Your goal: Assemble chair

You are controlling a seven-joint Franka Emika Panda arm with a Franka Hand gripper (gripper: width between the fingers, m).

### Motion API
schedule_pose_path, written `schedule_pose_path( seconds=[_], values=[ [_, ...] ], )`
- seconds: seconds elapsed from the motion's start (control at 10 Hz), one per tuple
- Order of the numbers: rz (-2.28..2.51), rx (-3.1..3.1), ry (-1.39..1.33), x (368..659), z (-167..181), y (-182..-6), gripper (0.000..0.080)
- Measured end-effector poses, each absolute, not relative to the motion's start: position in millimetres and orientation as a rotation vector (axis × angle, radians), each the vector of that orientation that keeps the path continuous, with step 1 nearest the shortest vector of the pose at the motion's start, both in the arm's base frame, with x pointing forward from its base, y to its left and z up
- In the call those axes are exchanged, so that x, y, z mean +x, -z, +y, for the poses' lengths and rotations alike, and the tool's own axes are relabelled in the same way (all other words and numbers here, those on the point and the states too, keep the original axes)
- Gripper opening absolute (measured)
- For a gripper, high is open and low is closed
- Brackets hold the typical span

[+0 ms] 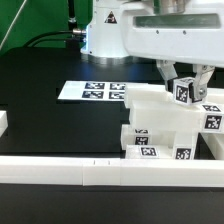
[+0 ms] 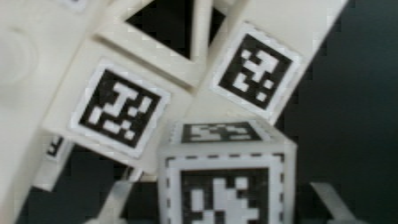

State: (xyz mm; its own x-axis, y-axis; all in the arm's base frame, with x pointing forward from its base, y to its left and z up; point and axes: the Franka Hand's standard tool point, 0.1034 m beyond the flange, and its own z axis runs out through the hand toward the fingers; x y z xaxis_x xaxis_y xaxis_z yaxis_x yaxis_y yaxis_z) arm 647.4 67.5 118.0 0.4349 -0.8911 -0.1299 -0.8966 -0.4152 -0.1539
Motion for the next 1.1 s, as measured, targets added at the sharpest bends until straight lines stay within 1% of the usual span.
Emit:
schedule_pose_path(
  seconds=[0.2, 0.3, 0.4, 0.5, 0.6, 0.7, 0.8, 1.1],
  values=[
    [1.728, -2.357, -0.064, 648.3, 67.8, -117.7, 0.0285],
    [1.732, -2.354, -0.064, 648.2, 68.4, -117.7, 0.0285],
    [1.717, -2.366, -0.063, 648.2, 68.4, -117.5, 0.0394],
    [1.668, -2.4, -0.056, 648.1, 68.2, -117.4, 0.0527],
    [1.629, -2.433, -0.067, 647.2, 68.4, -117.2, 0.0527],
    [1.547, -2.501, -0.079, 647.0, 71.4, -118.2, 0.0623],
    [1.419, -2.588, -0.064, 646.7, 74.1, -118.5, 0.0641],
    [1.163, -2.71, -0.036, 646.5, 72.4, -117.8, 0.0648]
  ],
)
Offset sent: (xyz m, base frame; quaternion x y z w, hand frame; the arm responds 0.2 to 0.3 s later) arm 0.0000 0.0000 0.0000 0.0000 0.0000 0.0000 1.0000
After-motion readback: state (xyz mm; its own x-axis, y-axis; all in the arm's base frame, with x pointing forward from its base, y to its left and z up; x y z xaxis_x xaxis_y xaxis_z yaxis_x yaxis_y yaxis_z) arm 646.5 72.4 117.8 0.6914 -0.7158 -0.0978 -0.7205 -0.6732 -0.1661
